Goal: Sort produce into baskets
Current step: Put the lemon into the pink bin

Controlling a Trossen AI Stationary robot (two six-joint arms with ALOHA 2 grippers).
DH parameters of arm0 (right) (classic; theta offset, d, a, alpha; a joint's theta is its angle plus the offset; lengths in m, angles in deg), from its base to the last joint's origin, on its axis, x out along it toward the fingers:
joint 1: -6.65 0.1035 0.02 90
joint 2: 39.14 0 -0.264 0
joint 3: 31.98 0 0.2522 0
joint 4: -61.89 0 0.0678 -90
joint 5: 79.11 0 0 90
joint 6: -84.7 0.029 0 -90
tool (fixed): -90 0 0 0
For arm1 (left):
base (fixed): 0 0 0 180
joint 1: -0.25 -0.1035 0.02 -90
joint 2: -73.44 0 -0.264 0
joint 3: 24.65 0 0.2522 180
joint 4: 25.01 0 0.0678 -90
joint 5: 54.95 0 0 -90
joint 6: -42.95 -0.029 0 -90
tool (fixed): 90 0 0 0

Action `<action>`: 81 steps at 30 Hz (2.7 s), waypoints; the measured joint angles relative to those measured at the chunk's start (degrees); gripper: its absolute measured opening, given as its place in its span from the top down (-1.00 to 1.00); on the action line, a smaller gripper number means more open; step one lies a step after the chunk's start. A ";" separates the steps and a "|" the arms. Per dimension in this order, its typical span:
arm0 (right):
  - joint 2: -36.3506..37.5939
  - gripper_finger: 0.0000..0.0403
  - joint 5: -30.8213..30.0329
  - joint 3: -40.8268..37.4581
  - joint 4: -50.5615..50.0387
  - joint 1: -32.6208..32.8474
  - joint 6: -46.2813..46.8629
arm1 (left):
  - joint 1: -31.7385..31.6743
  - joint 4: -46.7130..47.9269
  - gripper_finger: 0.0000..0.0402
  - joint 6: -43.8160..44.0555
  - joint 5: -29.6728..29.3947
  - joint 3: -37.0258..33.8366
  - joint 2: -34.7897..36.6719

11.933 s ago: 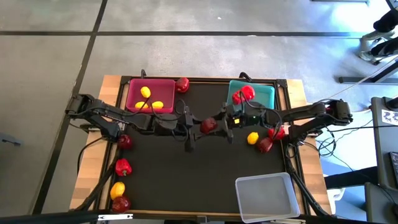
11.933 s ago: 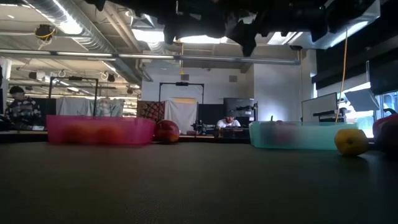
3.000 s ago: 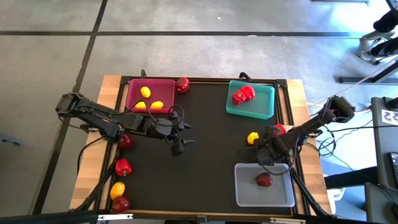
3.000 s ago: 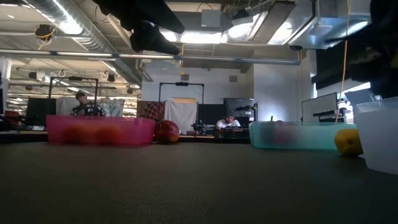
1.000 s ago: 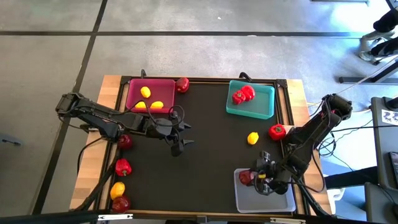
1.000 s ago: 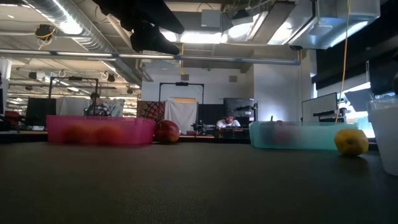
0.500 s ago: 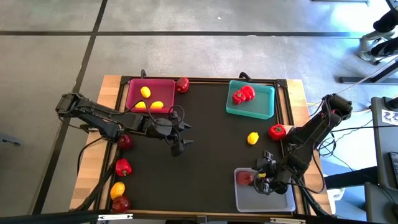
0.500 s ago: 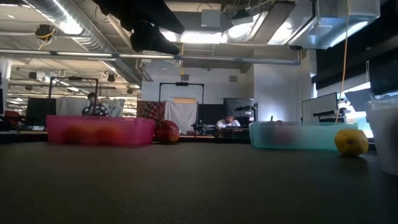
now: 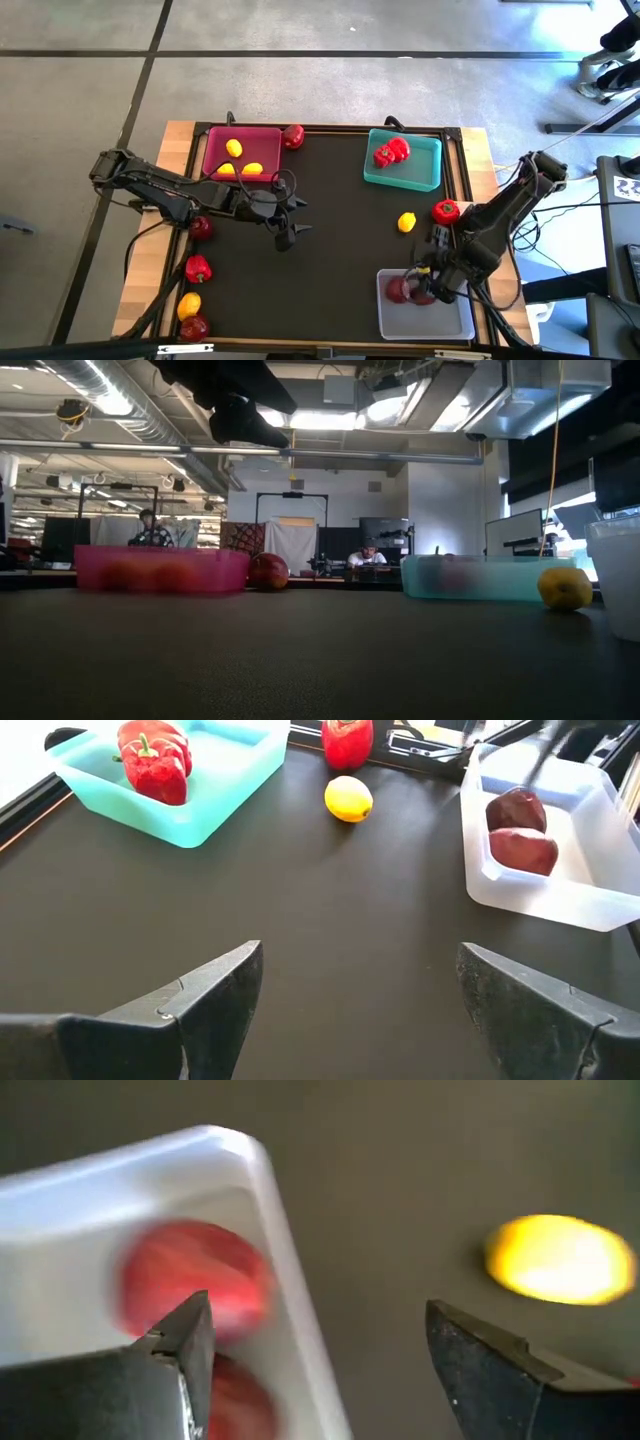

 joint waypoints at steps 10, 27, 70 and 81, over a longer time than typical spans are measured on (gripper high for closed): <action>0.02 -0.36 -4.18 -0.84 -14.35 -8.75 -20.40 | -0.02 0.00 -0.62 -0.61 0.02 -0.02 -0.01; -0.02 -0.36 -4.74 -10.27 -0.33 -23.45 -51.39 | -0.04 0.00 -0.62 -0.63 0.01 -0.01 -0.01; -8.43 0.49 2.54 -11.57 7.19 -37.44 -59.33 | -0.02 0.04 -0.62 0.94 0.00 -0.02 0.00; -8.31 0.53 1.53 0.86 8.93 -37.41 -57.64 | 0.07 -2.46 -0.62 -1.56 0.00 -0.02 -0.01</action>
